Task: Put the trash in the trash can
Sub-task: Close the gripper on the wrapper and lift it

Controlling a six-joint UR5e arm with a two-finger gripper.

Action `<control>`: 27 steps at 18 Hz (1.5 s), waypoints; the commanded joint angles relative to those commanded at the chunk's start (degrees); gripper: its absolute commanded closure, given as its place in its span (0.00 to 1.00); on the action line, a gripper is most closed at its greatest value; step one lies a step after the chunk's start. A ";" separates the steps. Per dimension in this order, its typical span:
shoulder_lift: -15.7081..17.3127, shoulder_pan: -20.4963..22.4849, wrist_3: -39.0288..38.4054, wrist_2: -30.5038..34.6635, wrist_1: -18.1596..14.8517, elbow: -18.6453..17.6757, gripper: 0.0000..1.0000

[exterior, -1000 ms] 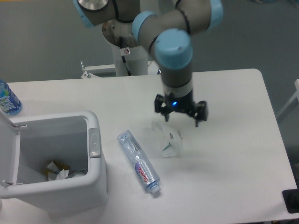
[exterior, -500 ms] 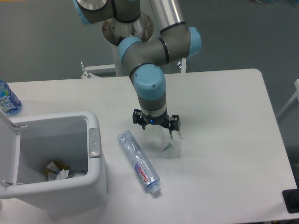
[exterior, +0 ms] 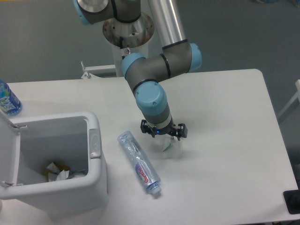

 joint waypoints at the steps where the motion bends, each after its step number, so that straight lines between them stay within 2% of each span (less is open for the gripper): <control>1: 0.09 0.18 0.00 0.00 0.00 0.09 0.77; 2: 0.26 0.53 0.00 -0.09 -0.09 0.17 0.91; 3: 0.61 1.14 0.17 -0.17 -0.09 0.18 0.99; 8: 2.46 3.08 0.17 -1.84 0.00 0.35 1.00; 11: 4.12 5.09 0.08 -7.62 -0.09 2.45 1.00; 13: 5.88 6.32 -1.66 -13.77 -0.44 5.96 1.00; 16: 7.64 8.35 -8.95 -21.95 -0.62 11.32 1.00; 18: 7.82 9.05 -14.03 -25.03 -0.44 15.01 1.00; 20: 8.78 9.23 -22.46 -29.25 -0.18 19.84 1.00; 23: 9.05 8.09 -31.01 -31.46 -0.09 26.53 1.00; 27: 13.00 3.79 -32.61 -34.28 0.00 26.90 1.00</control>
